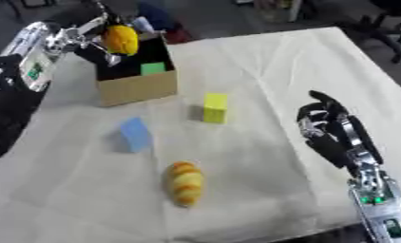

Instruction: Pick up objects on the table and place them in the box.

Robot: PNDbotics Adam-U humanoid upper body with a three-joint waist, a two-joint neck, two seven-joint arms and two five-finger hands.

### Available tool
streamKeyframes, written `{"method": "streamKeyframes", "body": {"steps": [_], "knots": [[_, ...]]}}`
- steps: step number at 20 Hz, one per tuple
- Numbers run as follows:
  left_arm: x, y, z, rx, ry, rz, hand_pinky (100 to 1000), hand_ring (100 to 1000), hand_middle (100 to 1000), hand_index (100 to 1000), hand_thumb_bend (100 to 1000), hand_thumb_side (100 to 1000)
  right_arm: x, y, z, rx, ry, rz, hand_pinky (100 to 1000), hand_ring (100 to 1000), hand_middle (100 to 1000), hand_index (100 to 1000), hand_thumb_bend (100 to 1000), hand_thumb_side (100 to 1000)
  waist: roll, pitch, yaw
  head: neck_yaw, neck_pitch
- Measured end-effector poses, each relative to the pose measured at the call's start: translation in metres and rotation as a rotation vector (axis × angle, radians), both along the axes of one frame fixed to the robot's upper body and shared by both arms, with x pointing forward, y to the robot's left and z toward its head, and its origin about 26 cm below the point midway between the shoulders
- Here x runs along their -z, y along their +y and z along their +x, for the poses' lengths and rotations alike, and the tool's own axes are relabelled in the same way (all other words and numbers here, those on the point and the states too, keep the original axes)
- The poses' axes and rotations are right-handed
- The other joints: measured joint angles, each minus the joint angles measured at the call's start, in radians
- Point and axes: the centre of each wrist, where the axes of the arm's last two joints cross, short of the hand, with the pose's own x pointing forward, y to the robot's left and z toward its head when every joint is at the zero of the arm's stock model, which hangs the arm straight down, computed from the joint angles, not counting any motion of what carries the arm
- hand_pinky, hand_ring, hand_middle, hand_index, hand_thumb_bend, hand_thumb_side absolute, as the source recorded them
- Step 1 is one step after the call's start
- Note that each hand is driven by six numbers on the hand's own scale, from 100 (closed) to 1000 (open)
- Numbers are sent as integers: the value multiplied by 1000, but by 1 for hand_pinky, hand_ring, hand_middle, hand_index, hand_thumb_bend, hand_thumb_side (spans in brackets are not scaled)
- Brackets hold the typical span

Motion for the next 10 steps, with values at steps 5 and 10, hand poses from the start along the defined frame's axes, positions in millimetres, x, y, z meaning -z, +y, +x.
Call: {"method": "streamKeyframes", "body": {"steps": [5,10], "knots": [[24,1,7,-140,-44,10,718,650,627,804,354,140,-2,5,2,-29,1,-3,562,650,693,923,100,580,0,0,-26,-1,0],[38,6,9,-203,-7,34,843,835,853,906,552,528,-2,5,2,-33,3,0,562,650,693,923,100,580,0,0,-31,-11,0]]}}
